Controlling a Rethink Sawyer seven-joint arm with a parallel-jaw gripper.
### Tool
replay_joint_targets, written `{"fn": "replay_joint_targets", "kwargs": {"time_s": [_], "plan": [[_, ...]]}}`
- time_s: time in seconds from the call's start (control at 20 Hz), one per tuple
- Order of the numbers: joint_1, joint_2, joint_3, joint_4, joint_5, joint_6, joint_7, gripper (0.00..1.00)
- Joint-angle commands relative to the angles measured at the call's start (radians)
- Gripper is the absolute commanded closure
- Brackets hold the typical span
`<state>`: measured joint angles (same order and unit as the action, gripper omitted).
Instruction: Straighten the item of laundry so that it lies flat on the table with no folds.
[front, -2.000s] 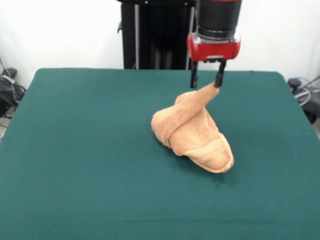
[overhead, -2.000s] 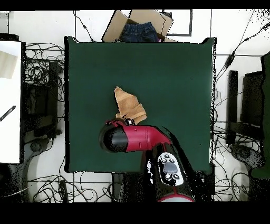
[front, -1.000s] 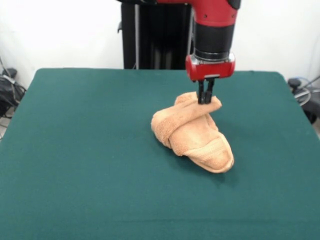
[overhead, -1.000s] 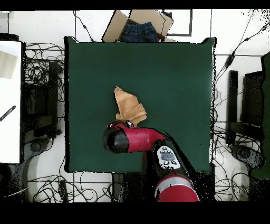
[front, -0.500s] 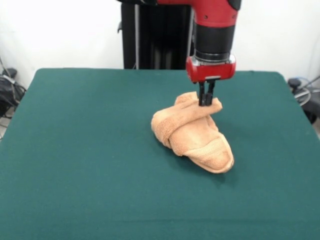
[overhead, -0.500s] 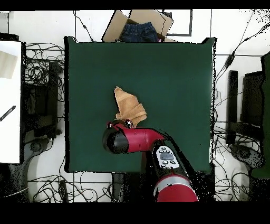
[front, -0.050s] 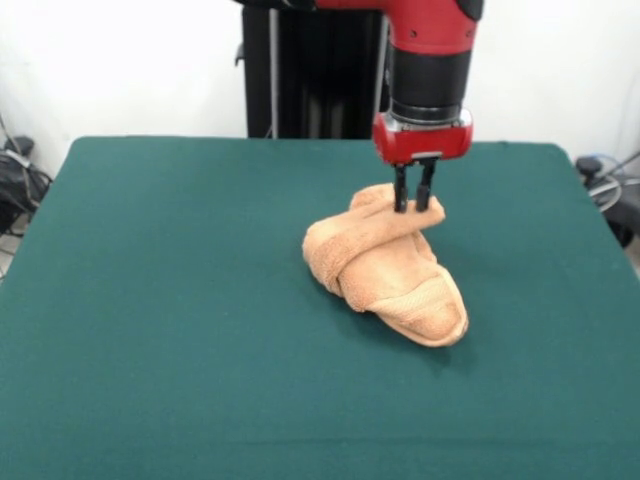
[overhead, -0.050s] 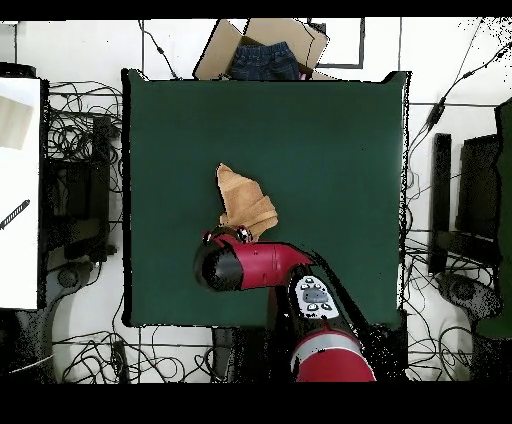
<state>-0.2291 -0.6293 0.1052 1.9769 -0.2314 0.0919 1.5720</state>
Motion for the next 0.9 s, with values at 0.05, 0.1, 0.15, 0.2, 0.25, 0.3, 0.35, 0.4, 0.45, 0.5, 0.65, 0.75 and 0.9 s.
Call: {"fn": "replay_joint_targets", "kwargs": {"time_s": [0.05, 0.1, 0.15, 0.2, 0.25, 0.3, 0.35, 0.4, 0.45, 0.5, 0.65, 0.75, 0.9], "plan": [[-0.003, 0.022, 0.011, -0.017, -0.031, -0.049, 0.134, 0.00], [-0.004, 0.021, 0.012, -0.017, -0.032, -0.051, 0.134, 0.00], [-0.002, 0.021, 0.011, -0.017, -0.032, -0.051, 0.134, 0.00], [-0.001, 0.021, 0.009, -0.018, -0.032, -0.052, 0.135, 0.00], [0.000, 0.021, 0.008, -0.017, -0.032, -0.054, 0.136, 0.00], [0.003, 0.021, 0.005, -0.016, -0.032, -0.057, 0.138, 0.00], [0.005, 0.021, 0.003, -0.015, -0.032, -0.060, 0.139, 0.00], [0.006, 0.021, 0.002, -0.013, -0.032, -0.063, 0.141, 0.00], [0.007, 0.021, 0.001, -0.013, -0.032, -0.065, 0.142, 0.00], [0.009, 0.022, 0.000, -0.014, -0.031, -0.063, 0.143, 0.00], [0.024, 0.029, -0.012, -0.022, -0.014, -0.031, 0.147, 0.00], [0.023, 0.050, -0.013, -0.024, -0.018, -0.055, 0.151, 0.00], [0.031, 0.090, -0.023, -0.041, -0.021, -0.078, 0.154, 0.00]]}}
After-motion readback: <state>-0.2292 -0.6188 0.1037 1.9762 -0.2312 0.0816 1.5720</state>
